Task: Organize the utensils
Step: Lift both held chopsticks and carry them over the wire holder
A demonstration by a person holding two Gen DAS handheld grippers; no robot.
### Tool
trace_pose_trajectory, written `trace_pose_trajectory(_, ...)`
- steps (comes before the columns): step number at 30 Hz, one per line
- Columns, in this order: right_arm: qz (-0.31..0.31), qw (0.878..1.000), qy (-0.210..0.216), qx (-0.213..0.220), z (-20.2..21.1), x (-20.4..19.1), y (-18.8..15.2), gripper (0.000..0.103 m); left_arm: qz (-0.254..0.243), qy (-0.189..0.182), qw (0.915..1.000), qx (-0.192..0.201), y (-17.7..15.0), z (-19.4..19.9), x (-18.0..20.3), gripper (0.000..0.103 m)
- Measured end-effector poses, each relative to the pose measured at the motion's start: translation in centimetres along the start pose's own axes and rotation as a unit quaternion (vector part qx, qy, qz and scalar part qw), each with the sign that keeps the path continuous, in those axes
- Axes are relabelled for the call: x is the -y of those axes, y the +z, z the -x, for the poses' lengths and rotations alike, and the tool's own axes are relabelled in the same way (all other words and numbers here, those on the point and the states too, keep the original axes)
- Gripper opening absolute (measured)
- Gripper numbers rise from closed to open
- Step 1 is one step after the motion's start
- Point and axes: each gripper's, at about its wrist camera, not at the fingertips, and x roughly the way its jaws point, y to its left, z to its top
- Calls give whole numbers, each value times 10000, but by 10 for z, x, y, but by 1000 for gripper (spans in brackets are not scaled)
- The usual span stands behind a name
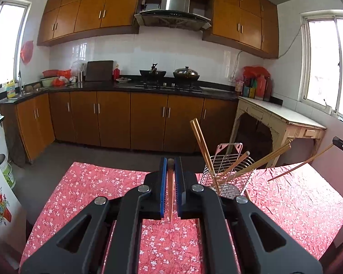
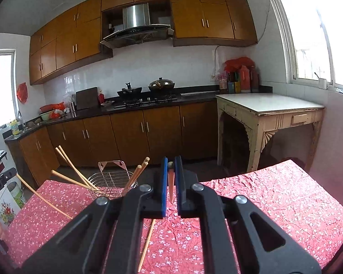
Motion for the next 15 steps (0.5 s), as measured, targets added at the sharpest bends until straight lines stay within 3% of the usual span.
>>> trace_pose_trajectory(15, 238, 9967, 761, 116, 46, -30, 18, 7, -105, -335, 9991, 223, 20, 23, 24, 7)
